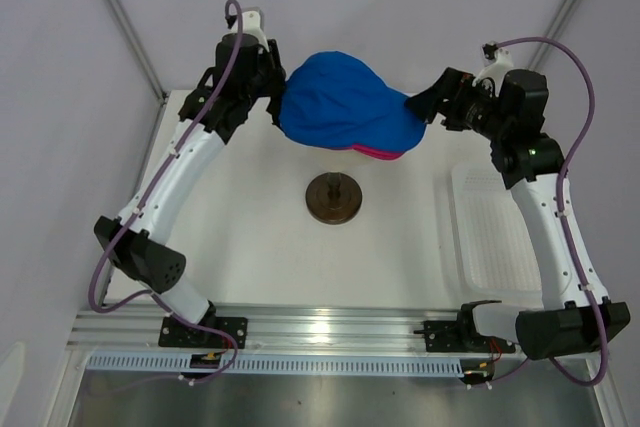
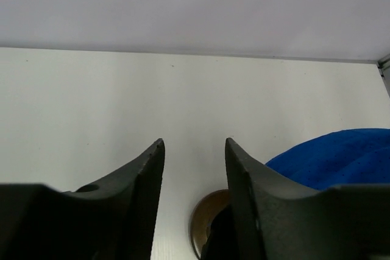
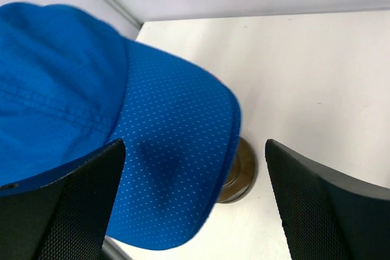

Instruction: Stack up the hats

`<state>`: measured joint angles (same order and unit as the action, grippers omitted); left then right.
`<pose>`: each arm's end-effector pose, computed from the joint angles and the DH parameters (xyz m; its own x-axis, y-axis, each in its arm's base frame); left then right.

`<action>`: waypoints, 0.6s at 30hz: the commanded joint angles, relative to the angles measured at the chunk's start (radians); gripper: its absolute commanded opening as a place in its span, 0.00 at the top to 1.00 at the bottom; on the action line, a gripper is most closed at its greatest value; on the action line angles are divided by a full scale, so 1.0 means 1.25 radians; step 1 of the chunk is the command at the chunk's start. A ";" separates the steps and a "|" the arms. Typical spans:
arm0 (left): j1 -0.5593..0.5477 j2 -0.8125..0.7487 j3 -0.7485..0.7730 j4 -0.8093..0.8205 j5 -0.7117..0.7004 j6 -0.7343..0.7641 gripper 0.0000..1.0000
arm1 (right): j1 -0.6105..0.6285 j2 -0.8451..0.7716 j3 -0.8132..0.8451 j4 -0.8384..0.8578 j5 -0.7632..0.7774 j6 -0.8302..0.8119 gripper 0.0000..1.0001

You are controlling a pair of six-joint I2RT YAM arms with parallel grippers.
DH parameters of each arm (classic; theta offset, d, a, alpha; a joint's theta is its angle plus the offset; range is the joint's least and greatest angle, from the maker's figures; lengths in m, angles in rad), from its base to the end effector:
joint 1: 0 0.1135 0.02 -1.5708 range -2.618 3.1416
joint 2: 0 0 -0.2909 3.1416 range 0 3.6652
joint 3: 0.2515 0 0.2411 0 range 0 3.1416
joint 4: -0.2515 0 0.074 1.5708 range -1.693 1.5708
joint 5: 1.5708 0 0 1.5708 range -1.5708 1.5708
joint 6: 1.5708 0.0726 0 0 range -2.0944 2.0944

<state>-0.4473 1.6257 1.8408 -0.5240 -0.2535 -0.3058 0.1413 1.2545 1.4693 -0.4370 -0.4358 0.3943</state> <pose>0.3584 -0.1517 0.4686 -0.3226 -0.1685 -0.9314 0.1114 0.9704 -0.2141 0.2741 0.0699 0.4676 -0.4071 0.2939 -0.8648 -0.4104 0.7870 0.4606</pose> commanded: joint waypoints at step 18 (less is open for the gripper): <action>0.172 -0.203 0.123 -0.215 0.190 0.019 0.00 | -0.106 -0.087 0.080 -0.161 0.296 -0.053 0.00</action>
<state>-0.2596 1.4967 2.0895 -0.7517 -0.1192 -0.3088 0.0124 1.1889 1.5696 -0.6182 -0.1802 0.3702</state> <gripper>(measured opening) 0.994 0.993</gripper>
